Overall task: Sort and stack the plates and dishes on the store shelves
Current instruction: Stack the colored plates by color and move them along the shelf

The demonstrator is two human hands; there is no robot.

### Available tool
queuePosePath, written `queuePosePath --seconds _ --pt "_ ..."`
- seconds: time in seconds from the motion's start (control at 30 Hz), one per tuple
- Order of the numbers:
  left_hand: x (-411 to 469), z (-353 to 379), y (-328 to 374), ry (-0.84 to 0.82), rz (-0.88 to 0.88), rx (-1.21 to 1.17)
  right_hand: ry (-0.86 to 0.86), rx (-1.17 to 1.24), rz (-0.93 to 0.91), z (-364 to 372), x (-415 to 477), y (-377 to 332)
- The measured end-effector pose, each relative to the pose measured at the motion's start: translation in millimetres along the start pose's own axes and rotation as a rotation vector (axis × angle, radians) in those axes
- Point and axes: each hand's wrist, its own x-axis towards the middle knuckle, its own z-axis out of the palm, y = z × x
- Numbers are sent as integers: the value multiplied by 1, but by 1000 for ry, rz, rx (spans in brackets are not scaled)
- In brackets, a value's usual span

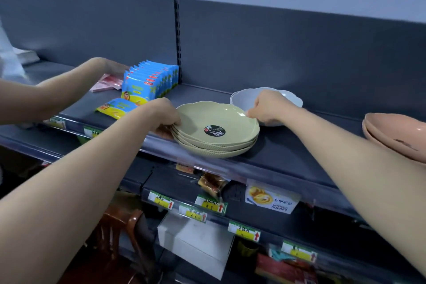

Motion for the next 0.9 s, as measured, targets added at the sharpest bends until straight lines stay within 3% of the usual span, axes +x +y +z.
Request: queuePosePath --seconds 0.2,0.9 --pt "-5 -8 -3 3 87 -51 105 -98 148 -1 -9 -3" --pt "29 -45 -19 65 106 -341 271 118 378 4 -13 -13"
